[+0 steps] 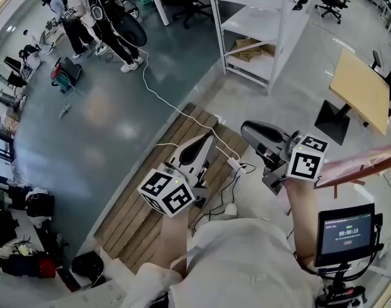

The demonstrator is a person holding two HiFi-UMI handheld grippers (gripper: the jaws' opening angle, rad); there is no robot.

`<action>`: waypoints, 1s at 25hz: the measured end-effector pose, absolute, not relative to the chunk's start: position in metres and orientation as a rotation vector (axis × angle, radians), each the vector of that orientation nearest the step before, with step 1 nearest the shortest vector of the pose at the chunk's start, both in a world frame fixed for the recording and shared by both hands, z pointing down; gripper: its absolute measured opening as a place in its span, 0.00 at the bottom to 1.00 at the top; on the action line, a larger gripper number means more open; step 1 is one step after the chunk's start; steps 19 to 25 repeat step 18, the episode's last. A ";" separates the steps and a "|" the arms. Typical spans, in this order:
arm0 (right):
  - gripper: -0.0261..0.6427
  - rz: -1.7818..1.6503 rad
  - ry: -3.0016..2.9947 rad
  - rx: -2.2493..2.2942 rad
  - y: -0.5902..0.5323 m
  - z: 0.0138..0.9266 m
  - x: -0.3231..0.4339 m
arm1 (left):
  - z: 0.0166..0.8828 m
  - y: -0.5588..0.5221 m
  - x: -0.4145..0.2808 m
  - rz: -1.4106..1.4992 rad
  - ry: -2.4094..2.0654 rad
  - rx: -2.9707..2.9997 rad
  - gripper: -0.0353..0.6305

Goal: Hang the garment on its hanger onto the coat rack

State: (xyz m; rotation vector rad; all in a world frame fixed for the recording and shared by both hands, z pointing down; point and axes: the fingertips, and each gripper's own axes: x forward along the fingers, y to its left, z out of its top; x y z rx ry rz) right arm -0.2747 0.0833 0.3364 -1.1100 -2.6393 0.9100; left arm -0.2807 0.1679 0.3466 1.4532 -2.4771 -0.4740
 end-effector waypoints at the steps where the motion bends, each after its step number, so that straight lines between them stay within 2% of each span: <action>1: 0.12 0.917 -2.641 -1.102 0.081 0.338 -0.275 | 0.348 0.166 -0.281 -0.472 -2.472 1.458 0.06; 25: 0.12 0.970 -2.688 -1.011 0.049 0.348 -0.273 | 0.358 0.133 -0.281 -0.593 -2.303 1.571 0.06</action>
